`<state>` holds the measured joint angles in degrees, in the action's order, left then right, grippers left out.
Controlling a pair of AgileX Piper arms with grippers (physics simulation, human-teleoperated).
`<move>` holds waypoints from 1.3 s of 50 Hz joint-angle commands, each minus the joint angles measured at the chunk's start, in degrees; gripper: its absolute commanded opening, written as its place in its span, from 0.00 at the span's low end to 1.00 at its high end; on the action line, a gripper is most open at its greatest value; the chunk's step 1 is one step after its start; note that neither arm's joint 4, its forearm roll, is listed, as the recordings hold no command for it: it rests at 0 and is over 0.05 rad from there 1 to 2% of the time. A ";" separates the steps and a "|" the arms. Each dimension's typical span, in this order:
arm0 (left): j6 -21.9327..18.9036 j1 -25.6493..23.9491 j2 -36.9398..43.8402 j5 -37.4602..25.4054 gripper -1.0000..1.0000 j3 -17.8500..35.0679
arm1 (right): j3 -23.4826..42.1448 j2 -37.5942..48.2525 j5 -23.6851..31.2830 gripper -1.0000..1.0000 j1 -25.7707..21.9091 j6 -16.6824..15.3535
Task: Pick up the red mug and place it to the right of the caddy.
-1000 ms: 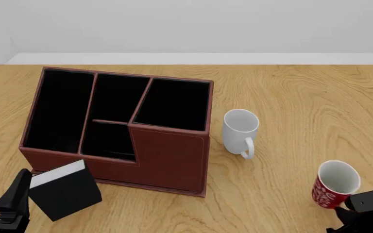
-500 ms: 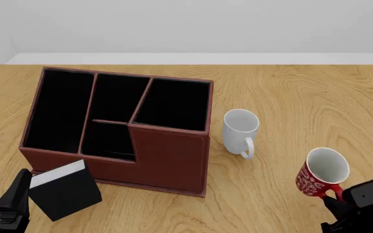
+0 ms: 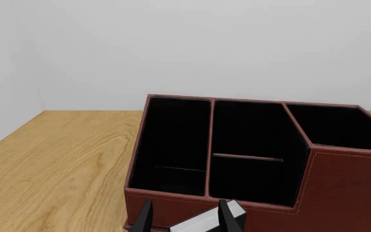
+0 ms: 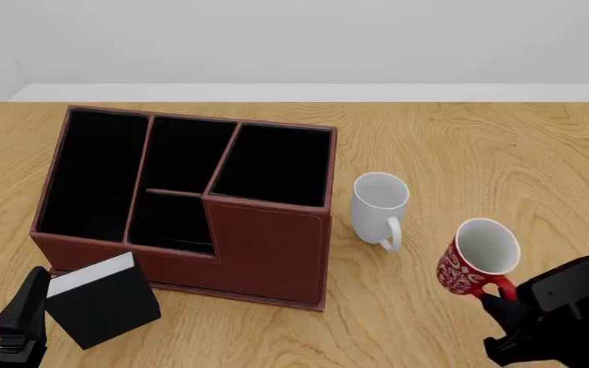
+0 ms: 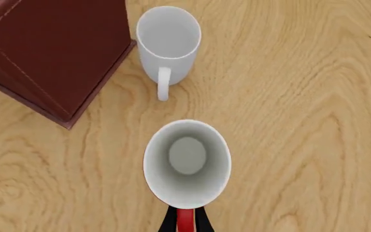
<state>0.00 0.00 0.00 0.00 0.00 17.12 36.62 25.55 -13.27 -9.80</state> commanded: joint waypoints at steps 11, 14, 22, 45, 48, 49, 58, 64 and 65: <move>0.00 0.00 0.00 0.00 1.00 0.00 | 0.46 5.70 -7.50 0.00 -5.77 3.81; 0.00 0.00 0.00 0.00 1.00 0.00 | 0.77 6.16 -7.78 0.00 -6.34 3.98; 0.00 0.00 0.00 0.00 1.00 0.00 | 1.52 7.18 -8.42 0.00 -8.10 4.63; 0.00 0.00 0.00 0.00 1.00 0.00 | 3.51 8.91 -7.66 0.00 -13.71 6.42; 0.00 0.00 0.00 0.00 1.00 0.00 | 3.50 9.47 -8.26 0.00 -14.10 6.65; 0.00 0.00 0.00 0.00 1.00 0.00 | 3.42 9.66 -8.49 0.00 -14.45 6.86; 0.00 0.00 0.00 0.00 1.00 0.00 | 2.93 12.22 -11.42 0.00 -16.36 8.02; 0.00 0.00 0.00 0.00 1.00 0.00 | 2.38 14.10 -13.76 0.00 -16.91 8.36; 0.00 0.00 0.00 0.00 1.00 0.00 | 2.23 14.52 -14.25 0.00 -16.93 8.40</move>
<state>0.00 0.00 0.00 0.00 0.00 19.44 48.69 14.46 -28.77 -3.11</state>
